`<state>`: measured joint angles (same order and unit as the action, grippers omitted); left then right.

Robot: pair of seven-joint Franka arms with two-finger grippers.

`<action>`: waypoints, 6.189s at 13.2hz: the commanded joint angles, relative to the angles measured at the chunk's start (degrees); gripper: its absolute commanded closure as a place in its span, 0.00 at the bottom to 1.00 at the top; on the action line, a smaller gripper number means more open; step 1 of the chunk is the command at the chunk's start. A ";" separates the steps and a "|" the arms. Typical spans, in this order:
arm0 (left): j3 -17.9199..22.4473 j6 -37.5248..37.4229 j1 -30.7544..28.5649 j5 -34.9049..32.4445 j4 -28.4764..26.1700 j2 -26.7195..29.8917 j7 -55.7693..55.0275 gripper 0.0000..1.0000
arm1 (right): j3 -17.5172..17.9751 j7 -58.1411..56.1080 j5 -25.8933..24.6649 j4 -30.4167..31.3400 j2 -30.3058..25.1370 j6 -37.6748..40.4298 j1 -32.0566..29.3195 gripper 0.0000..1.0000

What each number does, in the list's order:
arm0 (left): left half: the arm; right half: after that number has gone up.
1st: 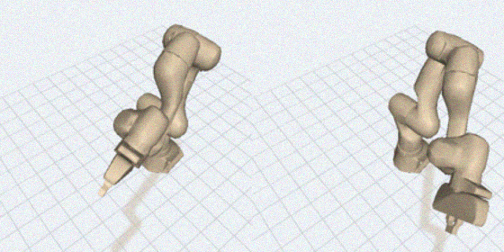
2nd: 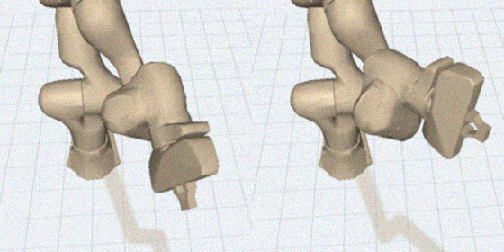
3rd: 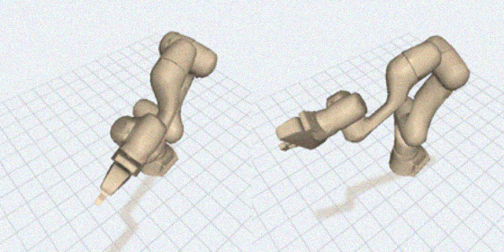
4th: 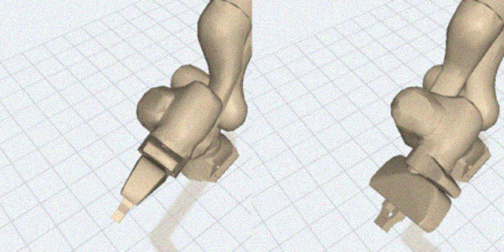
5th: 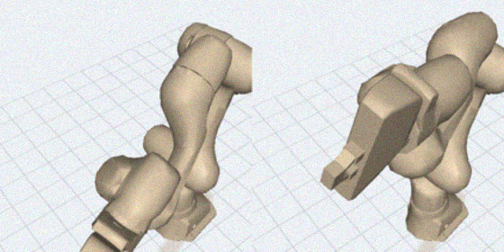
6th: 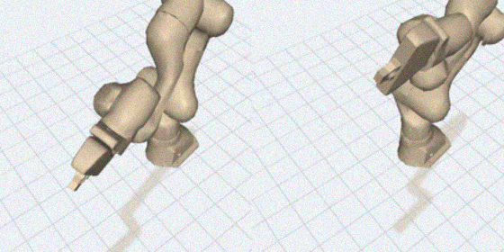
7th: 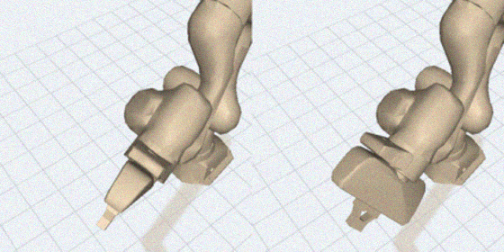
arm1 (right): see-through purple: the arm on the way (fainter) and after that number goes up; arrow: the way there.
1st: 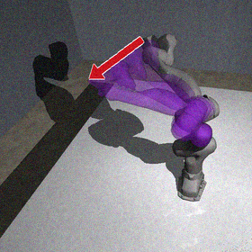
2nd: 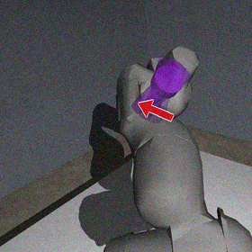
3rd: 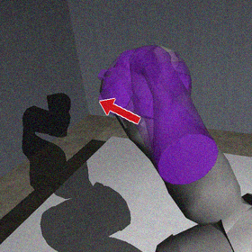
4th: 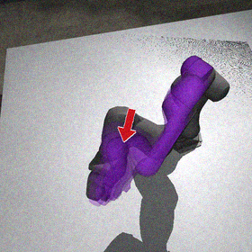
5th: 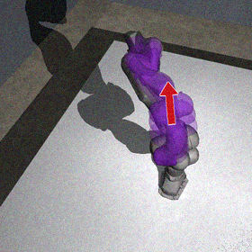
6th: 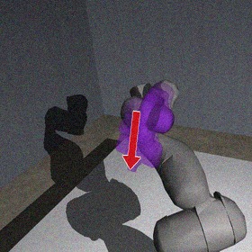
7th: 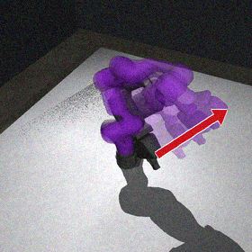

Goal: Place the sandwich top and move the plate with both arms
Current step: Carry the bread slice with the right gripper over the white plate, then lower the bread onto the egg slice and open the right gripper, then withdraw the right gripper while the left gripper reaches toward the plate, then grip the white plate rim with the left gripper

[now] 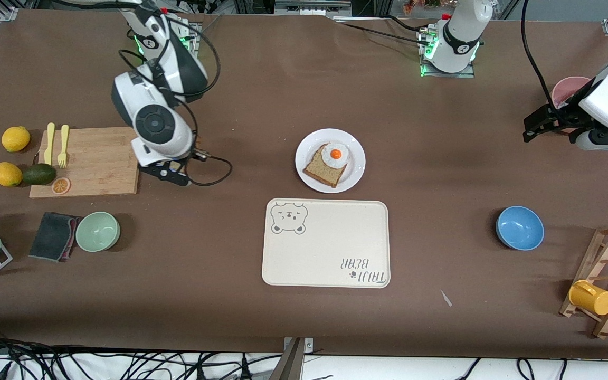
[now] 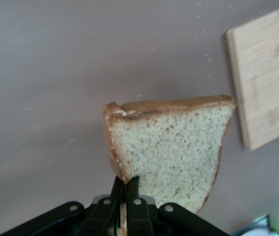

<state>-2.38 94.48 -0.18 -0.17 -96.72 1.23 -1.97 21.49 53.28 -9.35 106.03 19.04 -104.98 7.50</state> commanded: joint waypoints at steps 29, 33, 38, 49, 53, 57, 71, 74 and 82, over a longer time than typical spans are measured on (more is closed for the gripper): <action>-0.08 -0.87 -0.52 0.87 1.01 -0.26 0.39 0.00 | -2.16 26.26 4.16 -44.16 36.68 -11.04 31.26 0.93; -0.08 -0.87 -0.52 0.87 1.01 -0.26 0.39 0.00 | -2.42 26.35 5.39 -44.16 34.76 -11.12 31.08 0.00; -0.08 -0.87 -0.52 0.87 1.01 -0.26 0.39 0.00 | -6.46 20.75 8.91 -31.81 16.95 -10.86 27.14 0.00; -0.69 -2.10 1.41 8.14 1.01 -6.40 0.39 0.00 | -22.97 -12.02 10.58 -2.86 -12.54 -4.83 15.44 0.00; -1.40 -2.02 1.94 20.53 0.92 -12.98 0.48 0.00 | -24.83 -26.18 10.23 -3.29 -15.35 3.54 8.59 0.00; -3.07 2.89 2.82 33.27 0.75 -23.53 9.49 0.00 | -25.01 -31.98 10.32 -4.52 -17.90 5.57 3.76 0.00; -3.86 16.70 8.36 61.25 -10.06 -37.35 47.58 0.23 | -23.62 -36.58 10.58 -13.39 -16.67 12.87 -1.06 0.00; -3.86 18.01 8.36 61.17 -10.76 -38.31 48.20 0.25 | -20.26 -37.20 10.93 -13.22 -17.46 16.46 -6.10 0.00; -3.95 21.71 11.52 67.65 -11.56 -41.48 55.48 0.47 | -15.17 -38.07 11.19 -12.17 -19.57 17.27 -12.93 0.00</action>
<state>-6.46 115.04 10.44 63.50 -107.59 -39.76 50.00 3.55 16.59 0.61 93.51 0.45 -88.38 -0.91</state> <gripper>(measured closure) 0.423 0.000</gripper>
